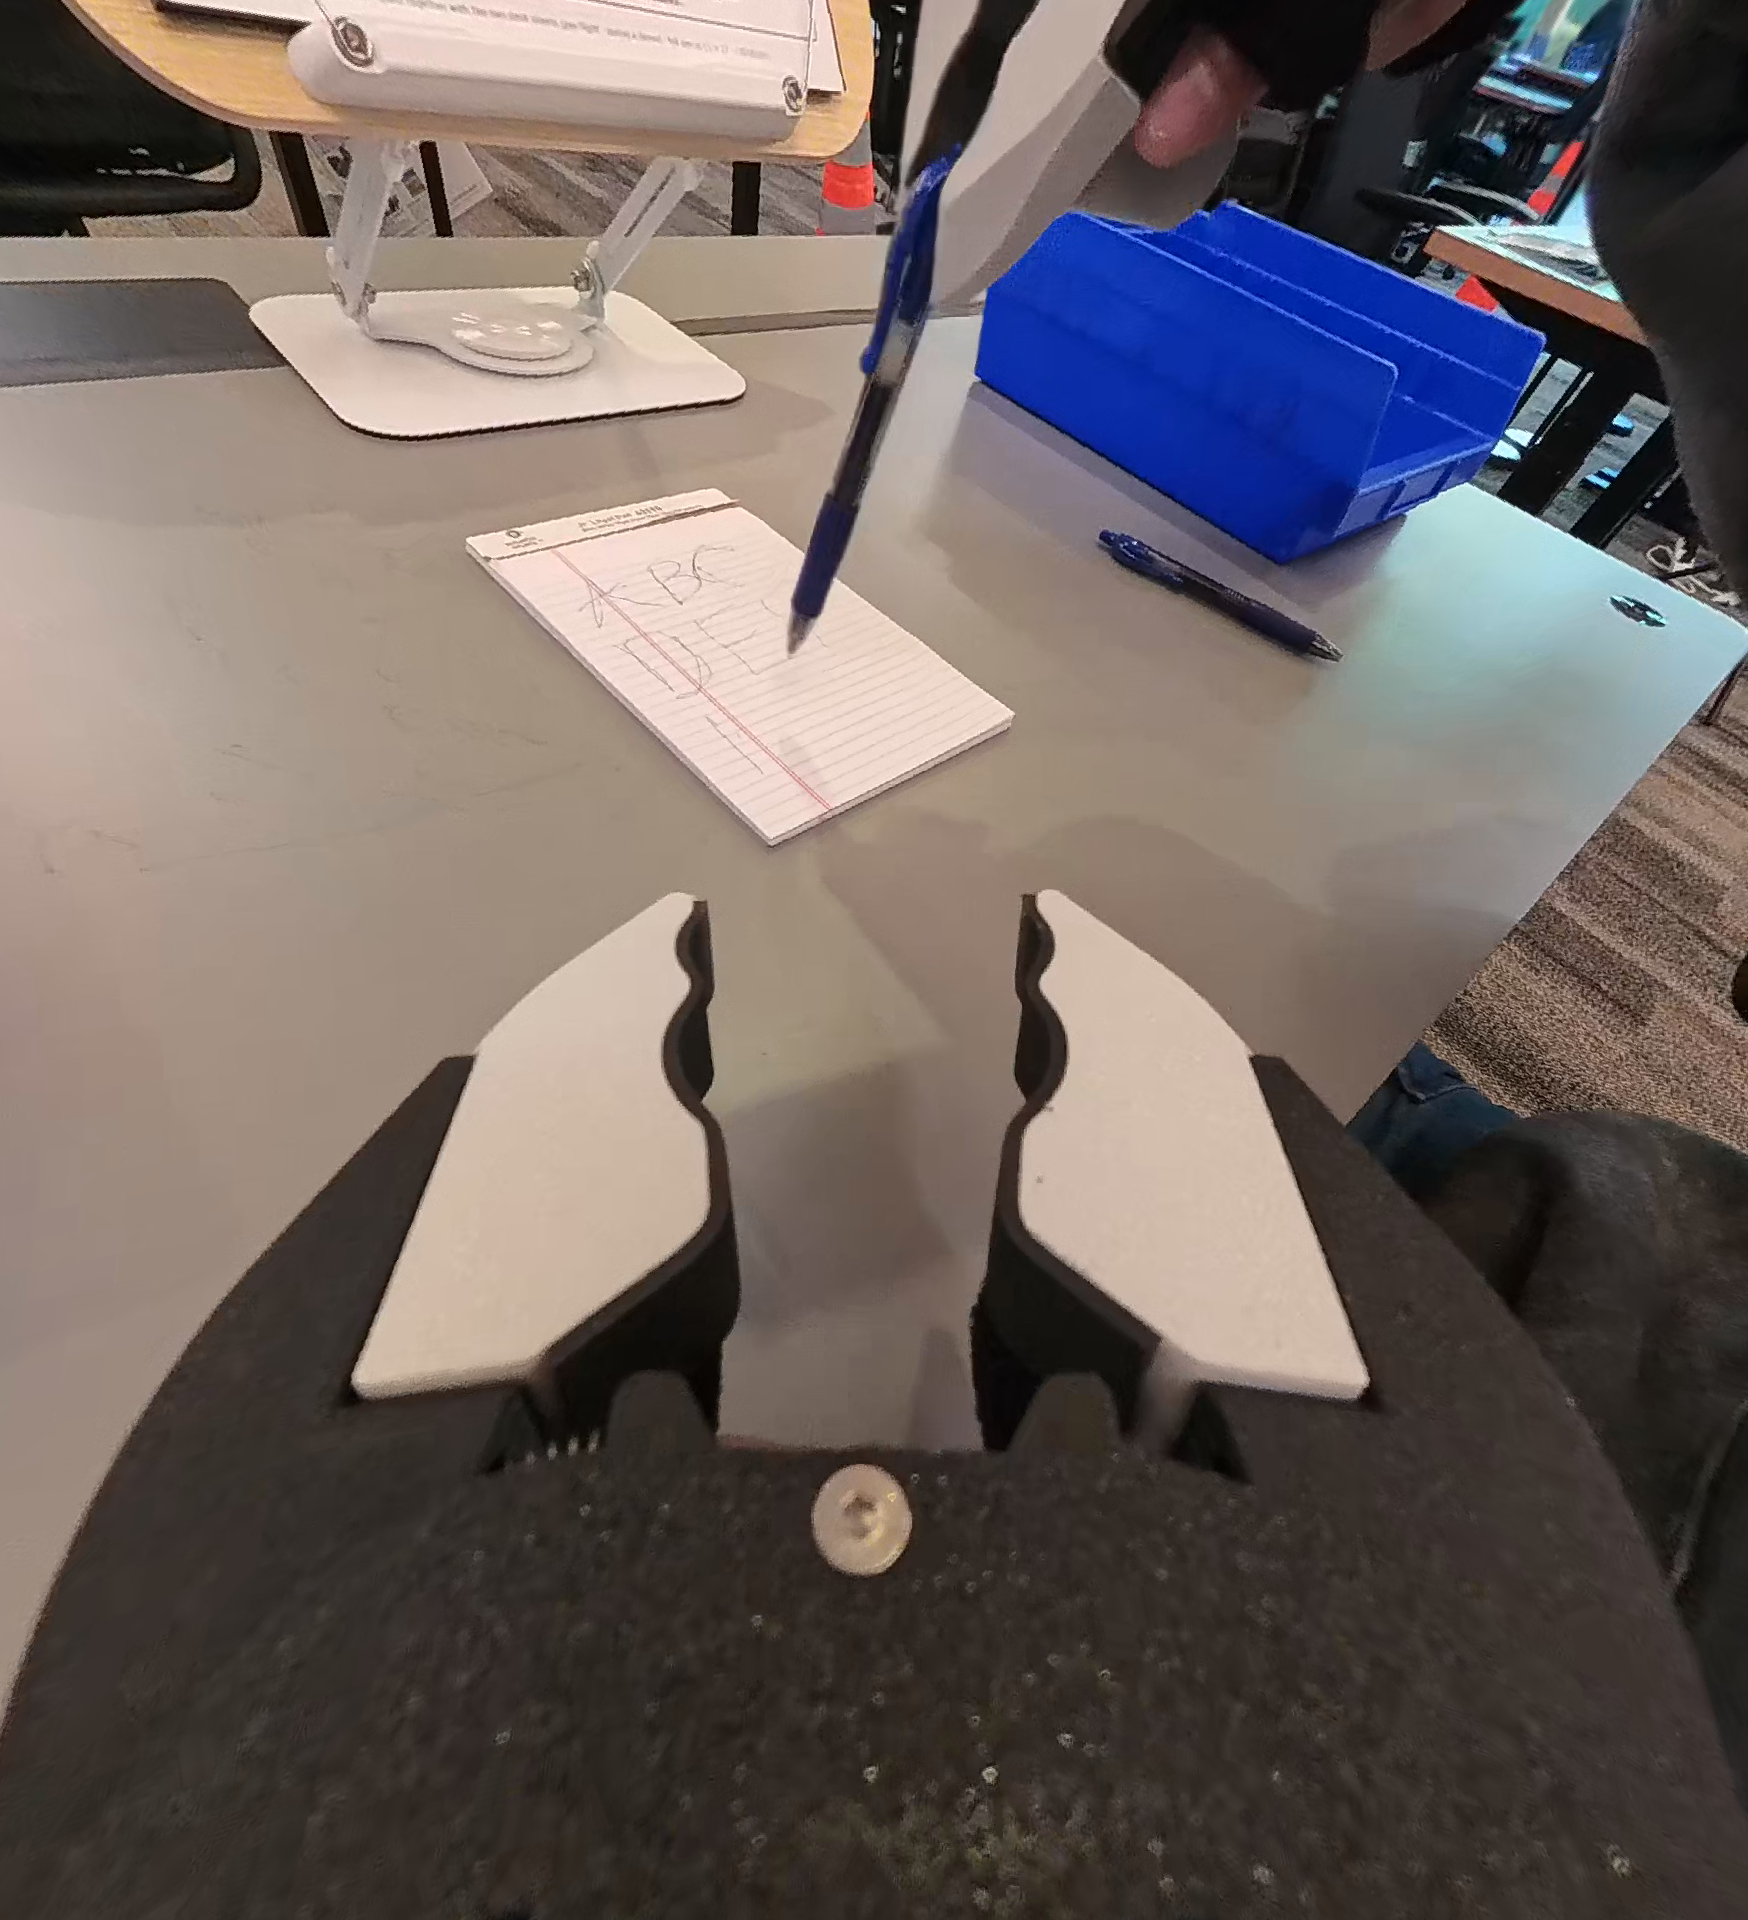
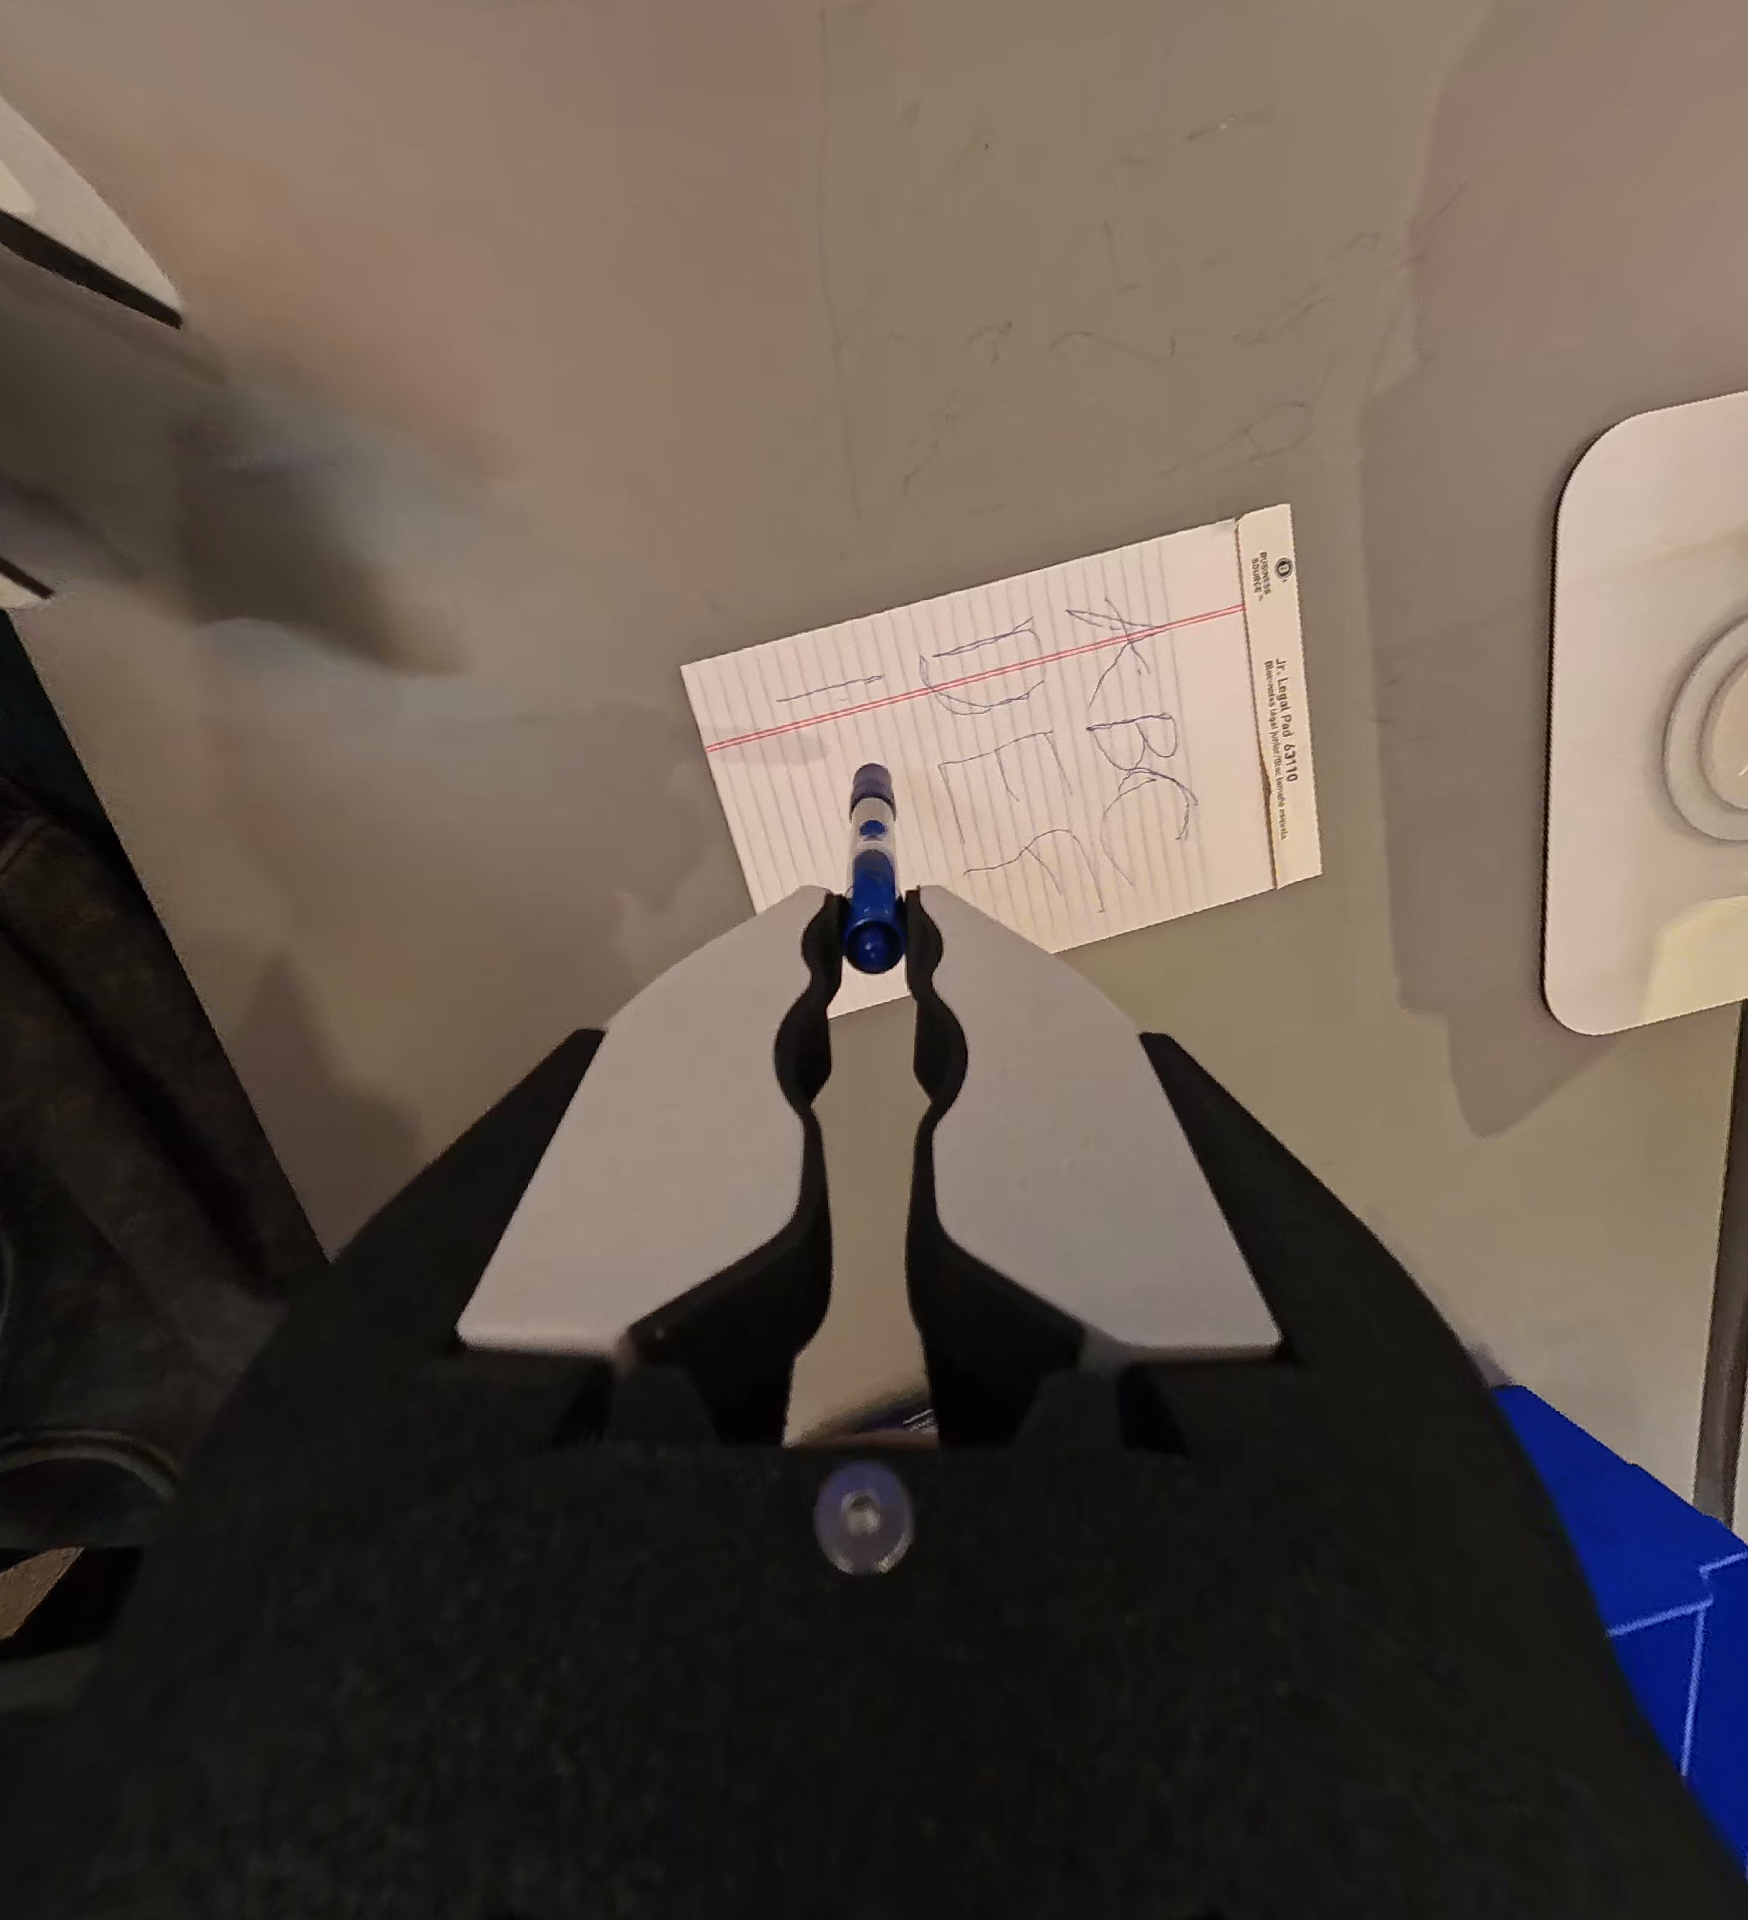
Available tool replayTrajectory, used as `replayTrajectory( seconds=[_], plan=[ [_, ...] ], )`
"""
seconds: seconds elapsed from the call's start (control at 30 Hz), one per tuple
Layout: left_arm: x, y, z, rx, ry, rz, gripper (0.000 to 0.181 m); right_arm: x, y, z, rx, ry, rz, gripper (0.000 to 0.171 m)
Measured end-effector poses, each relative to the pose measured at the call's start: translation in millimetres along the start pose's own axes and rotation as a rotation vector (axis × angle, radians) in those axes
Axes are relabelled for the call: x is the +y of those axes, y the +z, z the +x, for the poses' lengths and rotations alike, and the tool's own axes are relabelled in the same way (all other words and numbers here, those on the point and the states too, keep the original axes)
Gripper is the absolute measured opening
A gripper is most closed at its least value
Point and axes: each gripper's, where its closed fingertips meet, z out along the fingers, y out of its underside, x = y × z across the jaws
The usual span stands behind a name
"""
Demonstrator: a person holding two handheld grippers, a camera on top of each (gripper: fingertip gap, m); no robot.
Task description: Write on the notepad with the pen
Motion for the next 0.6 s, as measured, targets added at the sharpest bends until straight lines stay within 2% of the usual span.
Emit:
replayTrajectory(
  seconds=[0.6],
  plan=[
    [2.1, -0.9, -3.3, 0.003, -0.004, -0.007, 0.056, -8.6, 25.4, 4.7, -0.022, -0.026, -0.039, 0.011]
  ],
)
